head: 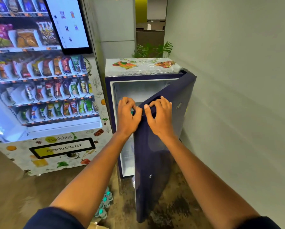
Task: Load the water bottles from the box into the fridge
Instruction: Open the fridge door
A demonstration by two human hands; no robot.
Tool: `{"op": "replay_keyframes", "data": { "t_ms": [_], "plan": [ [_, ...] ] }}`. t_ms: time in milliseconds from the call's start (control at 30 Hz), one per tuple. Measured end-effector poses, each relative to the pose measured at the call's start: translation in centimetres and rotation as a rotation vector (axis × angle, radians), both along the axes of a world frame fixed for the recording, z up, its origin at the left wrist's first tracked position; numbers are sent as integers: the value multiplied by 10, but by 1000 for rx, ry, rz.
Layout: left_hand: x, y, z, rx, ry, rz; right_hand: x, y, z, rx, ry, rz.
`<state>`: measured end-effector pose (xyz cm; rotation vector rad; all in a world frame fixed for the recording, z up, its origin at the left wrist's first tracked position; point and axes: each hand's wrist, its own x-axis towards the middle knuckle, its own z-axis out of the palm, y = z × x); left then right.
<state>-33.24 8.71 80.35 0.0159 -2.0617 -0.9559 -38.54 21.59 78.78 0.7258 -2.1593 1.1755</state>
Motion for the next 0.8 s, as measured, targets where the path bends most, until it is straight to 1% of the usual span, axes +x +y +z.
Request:
{"op": "replay_keyframes", "data": {
  "t_ms": [100,200,367,433,533,633,800],
  "plan": [
    [10,39,2,-71,8,-107,6,42,2,-81,9,42],
    [15,77,4,-114,6,-228,12,86,3,-90,-29,71],
    [12,137,7,-78,-21,-393,23,151,5,-62,-59,48],
    [12,159,9,-76,-40,-443,29,173,5,-46,-62,1],
    [10,186,7,-155,-12,-499,38,200,3,-29,-67,-91],
    [3,205,3,-184,0,-566,46,223,0,8,-52,-205],
    [-15,235,4,-310,-96,-635,54,258,-1,49,28,-390]
  ]
}}
